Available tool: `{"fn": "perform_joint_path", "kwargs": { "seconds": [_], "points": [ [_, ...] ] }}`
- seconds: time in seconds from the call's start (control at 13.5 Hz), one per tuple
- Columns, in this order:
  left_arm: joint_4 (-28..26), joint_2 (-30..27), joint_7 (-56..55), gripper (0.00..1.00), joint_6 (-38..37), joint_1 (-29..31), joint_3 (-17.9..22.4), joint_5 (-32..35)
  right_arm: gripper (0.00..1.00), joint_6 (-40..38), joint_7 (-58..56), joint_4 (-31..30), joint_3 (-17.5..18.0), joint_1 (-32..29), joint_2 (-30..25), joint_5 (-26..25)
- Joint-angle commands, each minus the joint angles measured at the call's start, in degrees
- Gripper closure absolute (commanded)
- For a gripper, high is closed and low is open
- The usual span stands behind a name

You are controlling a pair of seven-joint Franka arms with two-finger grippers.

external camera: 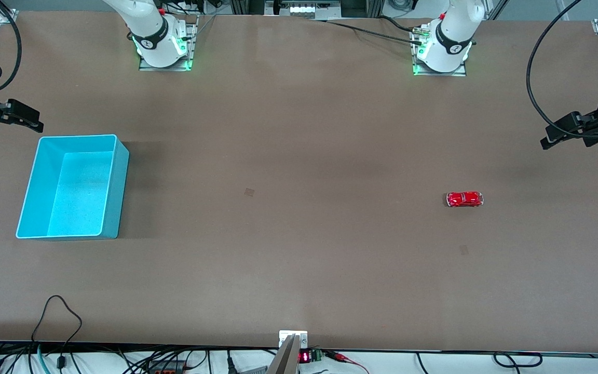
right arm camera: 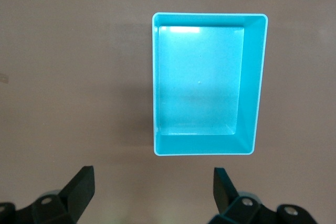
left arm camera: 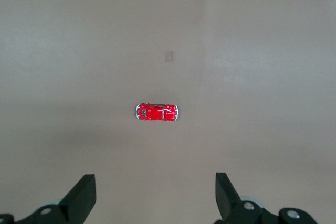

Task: Wind red beetle toy and store in blue box
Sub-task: 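Move the left gripper over the red beetle toy car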

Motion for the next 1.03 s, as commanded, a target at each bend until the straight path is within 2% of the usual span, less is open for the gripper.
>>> {"fn": "perform_joint_path", "kwargs": {
  "seconds": [0.0,0.3,0.44,0.59,0.96],
  "points": [
    [-0.93,-1.11,-0.16,0.00,-0.94,0.16,-0.70,1.90,0.00,0.76,0.68,-0.89,0.15,0.13,-0.79,0.21],
    [-0.07,0.28,-0.16,0.00,-1.63,-1.06,-1.31,0.94,0.00,0.93,0.68,-0.89,0.15,0.13,-0.79,0.21],
    [0.28,0.38,0.18,0.00,-4.88,-1.24,-1.93,0.94,0.00,1.02,0.77,-0.89,0.23,-0.04,-0.70,0.30],
    [0.89,2.57,0.10,0.00,-7.51,-2.38,-3.07,1.90,0.00,1.02,-0.28,-0.89,0.24,-0.05,1.57,0.30],
    [0.46,8.97,3.33,0.00,-6.74,-3.18,-3.16,1.73,0.00,-2.14,-0.37,-0.63,0.24,-0.48,5.79,0.21]
  ]
}}
